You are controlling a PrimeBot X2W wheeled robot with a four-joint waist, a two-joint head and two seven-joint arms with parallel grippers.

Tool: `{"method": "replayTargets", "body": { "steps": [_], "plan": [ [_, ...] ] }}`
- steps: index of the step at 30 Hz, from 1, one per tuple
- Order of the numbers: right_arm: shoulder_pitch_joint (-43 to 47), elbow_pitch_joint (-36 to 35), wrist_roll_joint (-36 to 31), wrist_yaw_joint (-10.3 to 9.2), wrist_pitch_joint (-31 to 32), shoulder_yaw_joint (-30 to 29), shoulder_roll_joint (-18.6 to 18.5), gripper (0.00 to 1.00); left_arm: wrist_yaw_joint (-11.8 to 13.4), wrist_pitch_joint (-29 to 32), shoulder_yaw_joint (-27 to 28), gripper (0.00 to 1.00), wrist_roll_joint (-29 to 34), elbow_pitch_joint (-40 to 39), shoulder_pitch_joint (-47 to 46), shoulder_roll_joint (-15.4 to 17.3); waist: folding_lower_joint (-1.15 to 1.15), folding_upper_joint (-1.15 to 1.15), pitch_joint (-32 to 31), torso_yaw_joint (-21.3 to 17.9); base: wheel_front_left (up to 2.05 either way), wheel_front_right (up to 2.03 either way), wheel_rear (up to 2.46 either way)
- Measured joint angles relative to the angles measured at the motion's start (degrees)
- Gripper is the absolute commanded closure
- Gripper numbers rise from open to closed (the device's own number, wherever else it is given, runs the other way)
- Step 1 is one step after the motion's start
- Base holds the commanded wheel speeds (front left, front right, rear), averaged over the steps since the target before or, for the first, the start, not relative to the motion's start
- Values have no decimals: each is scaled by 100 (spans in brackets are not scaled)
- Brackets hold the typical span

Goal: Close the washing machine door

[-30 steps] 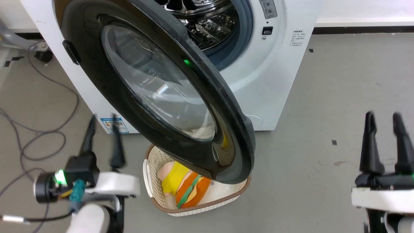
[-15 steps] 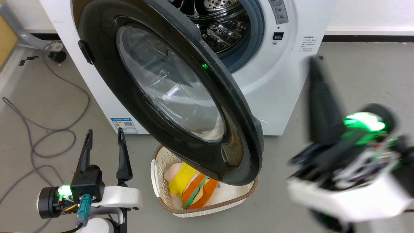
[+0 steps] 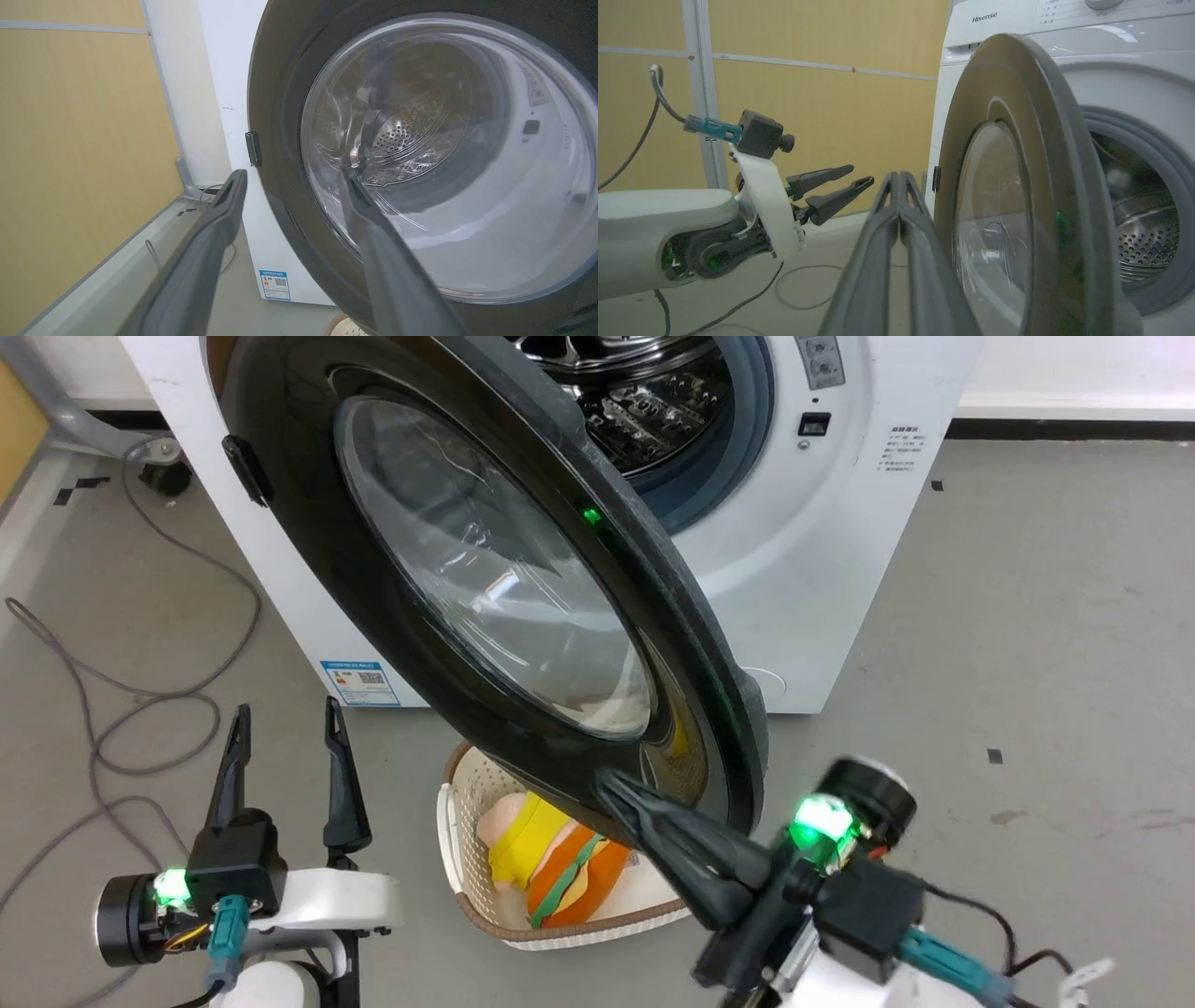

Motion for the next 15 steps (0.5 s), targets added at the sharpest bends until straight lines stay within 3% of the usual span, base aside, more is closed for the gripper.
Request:
{"method": "replayTargets", "body": {
  "steps": [6,15],
  "plan": [
    [219,961,-201,0,1,-444,-68,100,-99,0,125,0,90,-15,0,-86,0,0,67,-26,0,0,0],
    [115,1593,-433,15,1,-1417,123,100,-187,0,249,0,202,-77,-17,-216,0,0,274,-55,0,0,0]
  ]
}}
